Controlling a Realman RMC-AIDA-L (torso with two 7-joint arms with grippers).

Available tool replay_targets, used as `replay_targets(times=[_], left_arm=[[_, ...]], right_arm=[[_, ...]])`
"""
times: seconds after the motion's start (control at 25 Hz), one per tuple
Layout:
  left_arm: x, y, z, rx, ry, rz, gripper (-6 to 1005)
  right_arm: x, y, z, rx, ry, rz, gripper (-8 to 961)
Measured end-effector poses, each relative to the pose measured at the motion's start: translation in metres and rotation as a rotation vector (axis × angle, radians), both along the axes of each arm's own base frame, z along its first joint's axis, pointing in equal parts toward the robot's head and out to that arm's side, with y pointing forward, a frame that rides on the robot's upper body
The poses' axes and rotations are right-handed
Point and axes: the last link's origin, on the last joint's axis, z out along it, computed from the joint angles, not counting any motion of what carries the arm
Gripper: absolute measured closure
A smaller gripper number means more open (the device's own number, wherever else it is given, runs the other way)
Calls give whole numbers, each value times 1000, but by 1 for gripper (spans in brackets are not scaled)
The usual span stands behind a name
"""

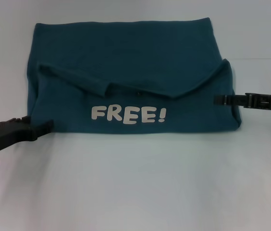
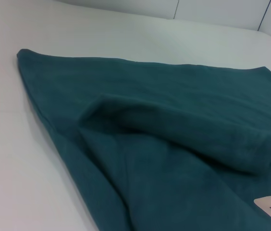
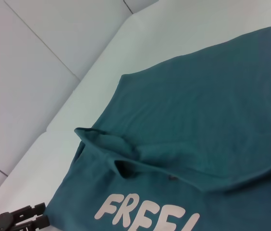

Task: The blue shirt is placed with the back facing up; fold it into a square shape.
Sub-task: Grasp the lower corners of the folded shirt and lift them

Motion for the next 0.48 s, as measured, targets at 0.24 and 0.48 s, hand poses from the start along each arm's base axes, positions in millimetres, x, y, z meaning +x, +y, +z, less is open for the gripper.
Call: replay_targets(times=[0.24,0.48], left_arm=[[-1,-2,-2,-16,14,0,213],[-3,-4,-3,-23,18,2,218]], right_arm=[[0,0,1,4,3,-2,331],[1,0,1,4,2,-5,331]])
